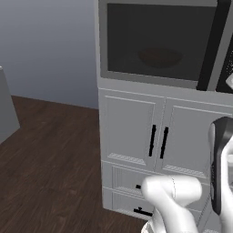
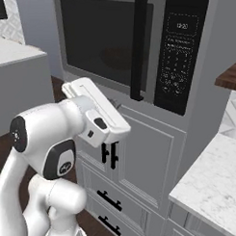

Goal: Pick the carrot from the sink and place it in the bowl. Then pick the bowl and place it in the microwave. Then close the microwave door and press the start button.

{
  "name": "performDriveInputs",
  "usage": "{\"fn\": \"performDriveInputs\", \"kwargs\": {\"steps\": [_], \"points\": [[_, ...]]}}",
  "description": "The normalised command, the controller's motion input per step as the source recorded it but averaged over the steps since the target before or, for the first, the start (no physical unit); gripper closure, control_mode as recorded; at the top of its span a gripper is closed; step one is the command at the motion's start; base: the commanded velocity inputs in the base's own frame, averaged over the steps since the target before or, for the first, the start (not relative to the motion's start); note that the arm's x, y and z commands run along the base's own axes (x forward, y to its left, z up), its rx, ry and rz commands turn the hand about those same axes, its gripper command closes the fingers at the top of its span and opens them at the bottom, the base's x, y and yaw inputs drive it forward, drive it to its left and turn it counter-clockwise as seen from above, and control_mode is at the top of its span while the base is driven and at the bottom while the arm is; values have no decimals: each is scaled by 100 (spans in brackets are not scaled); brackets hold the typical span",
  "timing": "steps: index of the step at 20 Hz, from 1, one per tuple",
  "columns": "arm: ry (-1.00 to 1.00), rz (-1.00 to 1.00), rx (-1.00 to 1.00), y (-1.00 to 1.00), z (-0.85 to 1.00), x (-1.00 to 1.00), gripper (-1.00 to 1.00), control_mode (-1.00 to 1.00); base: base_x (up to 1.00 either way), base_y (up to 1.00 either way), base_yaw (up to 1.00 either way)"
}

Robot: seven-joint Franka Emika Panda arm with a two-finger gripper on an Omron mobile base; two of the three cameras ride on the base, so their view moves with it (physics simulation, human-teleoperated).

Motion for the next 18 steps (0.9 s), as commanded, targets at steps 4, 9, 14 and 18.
{"fn": "performDriveInputs", "kwargs": {"steps": [4, 9, 14, 18], "points": [[3, 6, 0, -31, -1, 27, 100, -100, 0, 0, 0], [5, 14, 0, -31, -2, 46, 100, -100, 0, 0, 0], [6, 15, 1, -30, -1, 57, 100, -100, 0, 0, 0], [0, 6, 0, -39, 0, 14, 100, -100, 0, 0, 0]]}}
